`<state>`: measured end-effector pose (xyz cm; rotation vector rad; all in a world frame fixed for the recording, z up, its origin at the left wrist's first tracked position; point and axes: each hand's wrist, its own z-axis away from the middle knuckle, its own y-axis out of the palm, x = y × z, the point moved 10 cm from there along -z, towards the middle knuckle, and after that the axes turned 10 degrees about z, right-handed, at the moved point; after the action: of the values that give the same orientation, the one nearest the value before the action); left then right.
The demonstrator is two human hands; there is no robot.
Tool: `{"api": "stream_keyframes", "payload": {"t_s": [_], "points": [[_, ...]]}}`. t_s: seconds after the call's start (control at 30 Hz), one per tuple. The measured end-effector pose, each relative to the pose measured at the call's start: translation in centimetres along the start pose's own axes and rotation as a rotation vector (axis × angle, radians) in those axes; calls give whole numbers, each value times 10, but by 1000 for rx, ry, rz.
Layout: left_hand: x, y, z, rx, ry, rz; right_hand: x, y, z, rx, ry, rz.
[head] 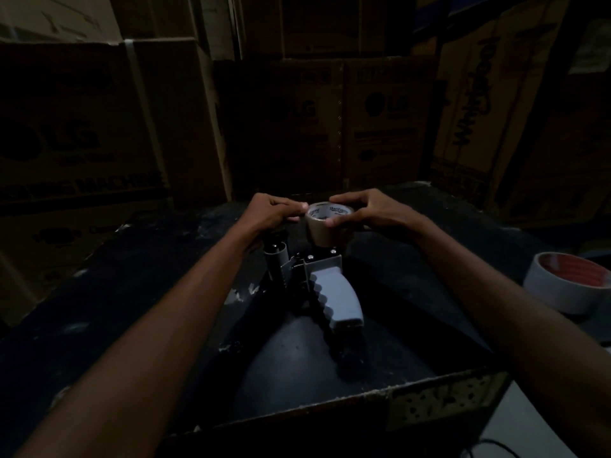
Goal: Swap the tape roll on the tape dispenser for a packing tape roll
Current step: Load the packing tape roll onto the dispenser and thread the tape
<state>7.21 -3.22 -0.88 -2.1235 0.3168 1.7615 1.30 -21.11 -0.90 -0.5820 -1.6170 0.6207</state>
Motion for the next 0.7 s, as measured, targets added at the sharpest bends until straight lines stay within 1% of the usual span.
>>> {"api": "stream_keyframes", "payload": {"t_s": [0.2, 0.3, 0.5, 0.7], "points": [[-3, 2, 4, -21, 5, -1, 8, 6, 3, 12, -26, 64], [1, 1, 4, -14, 5, 36, 4, 5, 5, -12, -25, 19], [1, 6, 0, 0, 103, -48, -9, 7, 10, -38, -14, -39], [-3, 10, -1, 4, 115, -147, -8, 10, 9, -27, -26, 5]]}}
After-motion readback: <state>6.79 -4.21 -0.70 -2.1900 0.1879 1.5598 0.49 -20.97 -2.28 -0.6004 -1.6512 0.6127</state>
